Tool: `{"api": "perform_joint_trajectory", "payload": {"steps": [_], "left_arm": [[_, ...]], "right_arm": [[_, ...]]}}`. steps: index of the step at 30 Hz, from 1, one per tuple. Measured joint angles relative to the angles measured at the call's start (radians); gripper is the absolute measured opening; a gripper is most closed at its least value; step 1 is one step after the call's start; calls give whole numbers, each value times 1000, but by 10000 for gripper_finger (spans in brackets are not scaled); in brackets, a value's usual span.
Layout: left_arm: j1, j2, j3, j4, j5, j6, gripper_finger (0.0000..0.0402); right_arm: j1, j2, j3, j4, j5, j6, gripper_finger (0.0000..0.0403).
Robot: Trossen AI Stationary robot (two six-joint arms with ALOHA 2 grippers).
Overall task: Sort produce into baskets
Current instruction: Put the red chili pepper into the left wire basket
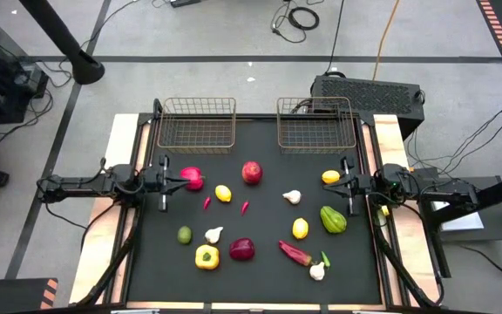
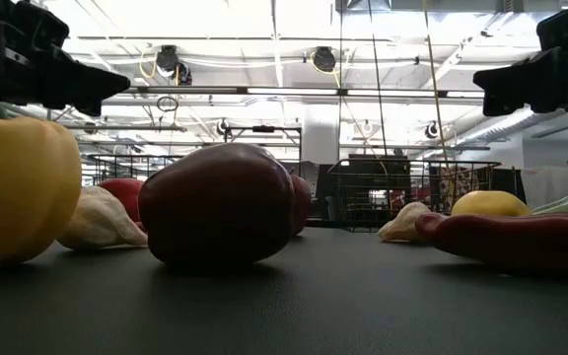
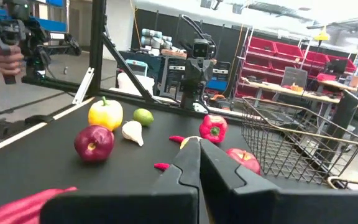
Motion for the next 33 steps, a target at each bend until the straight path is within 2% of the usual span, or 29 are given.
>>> {"api": "perform_joint_trajectory", "payload": {"steps": [3,5,10,13,21,26,29,33], "left_arm": [[0,0,4,116,-60,-45,34],[0,1,38,124,-122,-55,32],[-1,47,237,90,-131,-43,11],[-1,137,421,-16,-131,2,4],[-1,485,1020,-352,-135,5,8],[-1,686,1309,-509,-135,1,9],[-1,773,1394,-568,-138,-1,9],[-1,846,1394,-595,-183,-31,9]], "right_arm": [[0,0,0,-2,0,27,0],[0,0,0,-13,1,44,0],[0,15,0,-20,6,94,0],[0,29,0,-23,23,144,0],[0,76,0,-30,180,239,0],[0,94,0,-29,188,260,0],[0,105,0,-29,188,292,0],[0,111,0,-29,187,346,0]]}}
